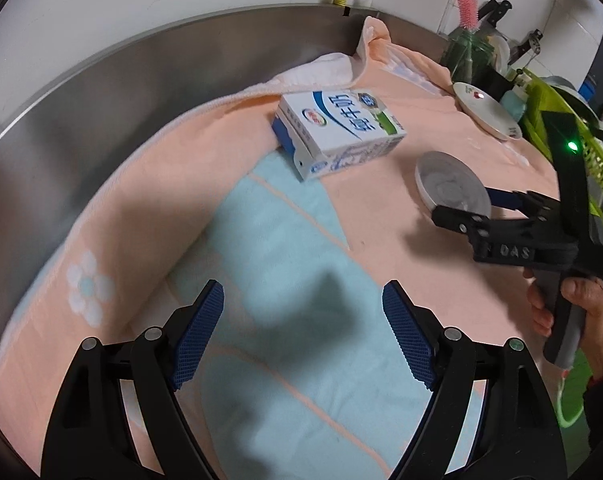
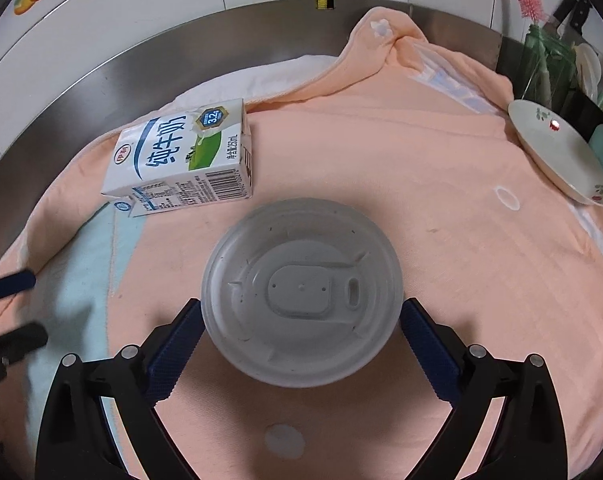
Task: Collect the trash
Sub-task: 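Grasp the white milk carton with the left gripper while the right gripper holds the lid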
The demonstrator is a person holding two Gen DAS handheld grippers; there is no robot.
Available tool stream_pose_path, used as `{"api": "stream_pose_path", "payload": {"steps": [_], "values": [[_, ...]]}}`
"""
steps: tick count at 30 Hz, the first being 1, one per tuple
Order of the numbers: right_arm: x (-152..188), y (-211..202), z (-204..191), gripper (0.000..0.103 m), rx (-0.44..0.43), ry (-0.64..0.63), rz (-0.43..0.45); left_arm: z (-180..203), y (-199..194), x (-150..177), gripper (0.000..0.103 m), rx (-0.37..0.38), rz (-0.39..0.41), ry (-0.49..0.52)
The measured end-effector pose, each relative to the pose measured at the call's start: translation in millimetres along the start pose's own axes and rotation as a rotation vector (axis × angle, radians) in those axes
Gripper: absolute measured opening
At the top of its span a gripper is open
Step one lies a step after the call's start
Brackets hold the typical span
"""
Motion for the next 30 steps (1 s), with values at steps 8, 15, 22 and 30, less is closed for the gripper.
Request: {"api": "stream_pose_path", "payload": {"steps": [8,15,22,30], "values": [[5.4,-19.7,-2.4,0.088,0.019,-0.049,0.031,11.0,17.4,-39.1,0.086,-0.018,0.051,0.102],[23.0,-53.6,0.4,0.088,-0.001,-0.073,0.059,24.9,38.3,-73.7,0.092,-0.050,0.071,0.249],[41.2,-77.2,-0.1,0.088,-0.021,-0.093,0.075,29.6,51.5,-89.7,0.093,-0.019,0.072,0.324],[48.4,-86.9,-8.9,0.088,-0.035,-0.120,0.079,40.3,60.3,-101.8,0.096,0.007,0.081,0.380]]}}
Point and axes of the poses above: each gripper's, at about its wrist camera, not at the fingertips, and y roughly the way its jaws point, z to its right, x to its underside, the point moved 8 cm from there along y, roughly the way its jaws point, and after that the axes turned 4 degrees about -y, right-handed, at the moved point
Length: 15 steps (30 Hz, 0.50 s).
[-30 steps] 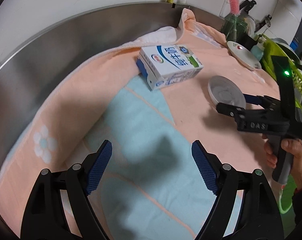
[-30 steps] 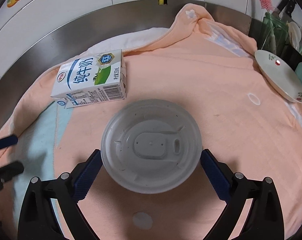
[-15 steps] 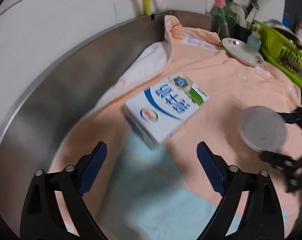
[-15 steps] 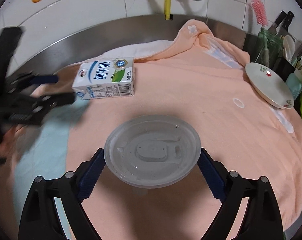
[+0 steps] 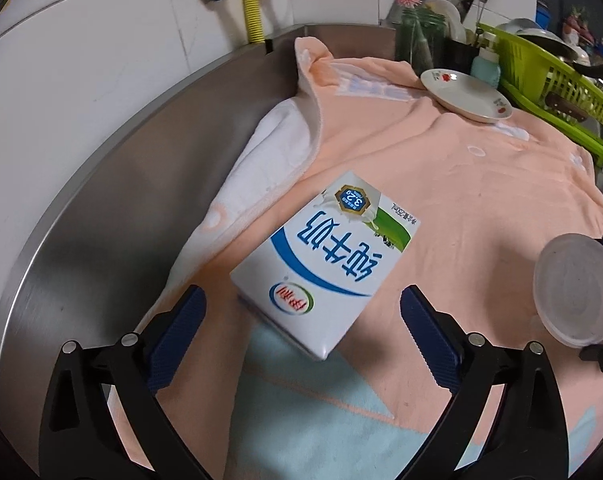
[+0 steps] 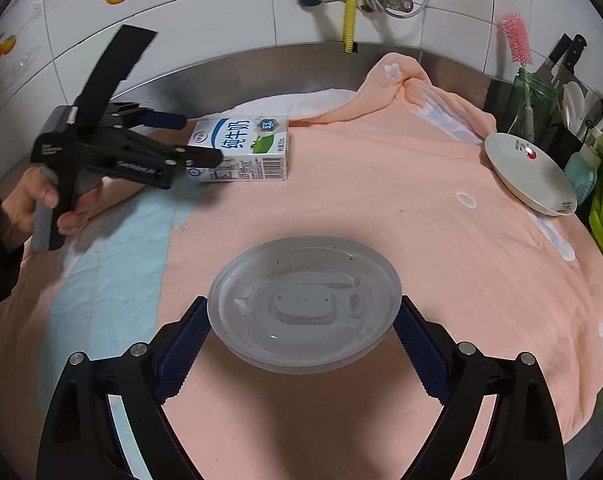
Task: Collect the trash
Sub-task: 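Grasp the white milk carton with the left gripper while the right gripper holds the lid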
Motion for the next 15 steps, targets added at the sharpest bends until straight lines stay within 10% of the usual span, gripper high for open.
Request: {"api": "stream_pose_path", "payload": {"steps": [11,15], "values": [[8.6,-7.9,-2.6,0.088,-0.007,0.005,-0.003,6.7,15.7,7.2,0.094,0.064,-0.032,0.006],[12.7,-8.1,-2.7,0.088,-0.009,0.011,-0.007,22.4,13.8,15.1,0.075,0.099,-0.052,0.056]]}}
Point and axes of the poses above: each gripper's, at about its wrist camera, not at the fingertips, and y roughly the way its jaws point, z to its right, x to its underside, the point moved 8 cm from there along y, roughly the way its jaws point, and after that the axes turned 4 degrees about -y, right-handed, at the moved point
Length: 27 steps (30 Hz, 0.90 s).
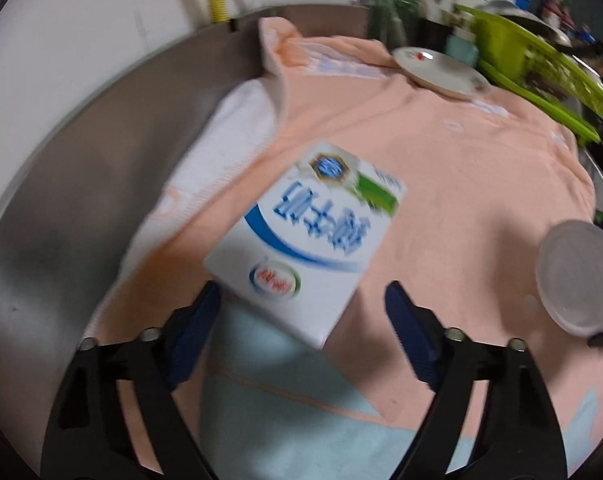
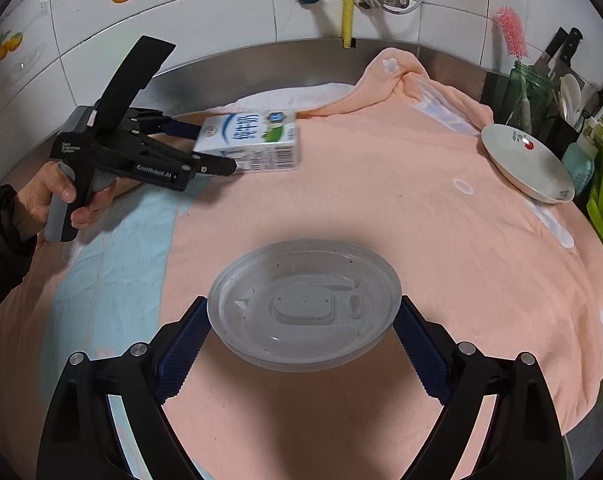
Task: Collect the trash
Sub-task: 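Grasp the white milk carton with the left gripper while the right gripper holds the lid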
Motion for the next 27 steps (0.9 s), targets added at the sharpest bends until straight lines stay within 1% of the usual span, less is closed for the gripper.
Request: {"api": "stream_pose_path", "payload": {"steps": [3,6,8,10,11,12,15,22,25,27], "values": [[3.3,1.6,0.7,0.088,0.002,0.003,-0.007,9.0,1.9,2.9,0.071,-0.023,-0.007,0.050],[5.9,3.0,2.2,0.088,-0.002,0.008,-0.012,9.0,4.5,-1.7,0.071,0.003,-0.015,0.017],[6.5,3.6,2.7,0.088,-0.001,0.007,-0.013,5.1,6.4,-7.8,0.072,0.023,-0.015,-0.024],[6.9,3.6,2.3,0.088,-0.004,0.010,-0.013,-0.7,7.5,-14.4,0.085,0.015,-0.005,-0.054],[7.3,3.7,2.2,0.088,-0.005,0.010,-0.013,-2.1,7.5,-15.7,0.094,0.007,0.000,-0.059],[7.7,3.9,2.1,0.088,-0.006,0.010,-0.014,-3.6,7.5,-18.4,0.095,0.004,0.010,-0.061],[8.4,4.3,0.9,0.088,-0.008,0.014,-0.013,-5.8,12.2,-24.6,0.095,0.018,0.018,-0.056],[9.9,5.9,1.9,0.088,-0.016,0.017,-0.015,1.2,29.9,-27.0,0.095,0.043,-0.005,-0.026],[10.4,6.0,2.5,0.088,-0.017,0.022,-0.013,8.9,29.5,-26.5,0.093,0.049,0.011,0.002],[11.0,6.1,2.8,0.088,-0.019,0.032,-0.011,14.4,28.4,-25.3,0.083,0.055,0.012,0.015]]}}
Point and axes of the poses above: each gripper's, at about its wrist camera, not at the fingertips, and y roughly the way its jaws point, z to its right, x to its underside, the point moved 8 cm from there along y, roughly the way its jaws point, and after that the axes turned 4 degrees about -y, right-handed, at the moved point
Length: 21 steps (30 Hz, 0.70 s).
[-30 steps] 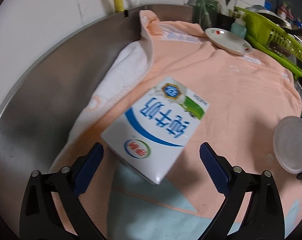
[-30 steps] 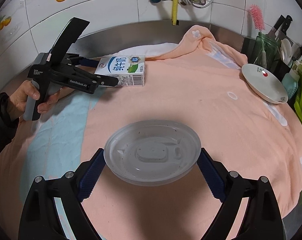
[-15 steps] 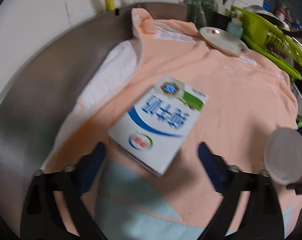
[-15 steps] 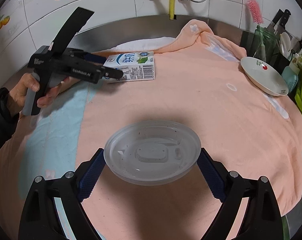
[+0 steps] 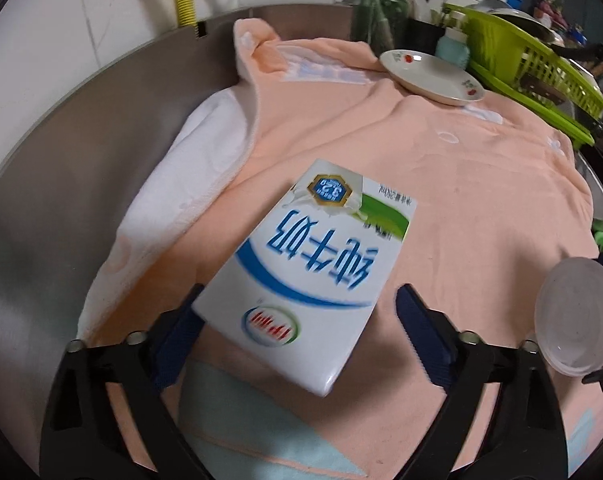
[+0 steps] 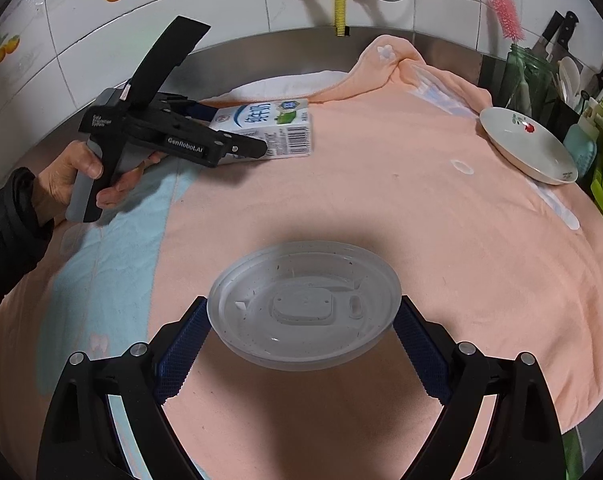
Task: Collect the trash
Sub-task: 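Grasp the white milk carton with the left gripper while the right gripper holds the lid, then carry the lid and milk carton over the basket and open both grippers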
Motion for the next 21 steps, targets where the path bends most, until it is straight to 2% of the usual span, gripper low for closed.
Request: {"api": "stream_pose_path", "payload": {"steps": [1,7,14,16,21], "values": [[0.3,0.1,0.2,0.088,0.000,0.003,0.000,2.0,-0.4,0.6,0.077,0.004,-0.005,0.001],[5.0,-6.2,1.3,0.088,0.012,0.014,0.004,16.0,-9.8,6.8,0.075,-0.030,0.008,0.014],[15.9,-27.5,7.2,0.088,0.020,0.047,0.022,33.8,-28.1,30.2,0.074,-0.015,-0.013,-0.081],[24.1,-35.2,9.5,0.088,0.026,0.062,0.023,38.9,-35.1,39.3,0.074,0.006,-0.018,-0.126],[51.3,-61.4,18.4,0.088,0.056,0.099,0.025,61.1,-59.2,61.2,0.073,0.019,0.004,-0.155]]}}
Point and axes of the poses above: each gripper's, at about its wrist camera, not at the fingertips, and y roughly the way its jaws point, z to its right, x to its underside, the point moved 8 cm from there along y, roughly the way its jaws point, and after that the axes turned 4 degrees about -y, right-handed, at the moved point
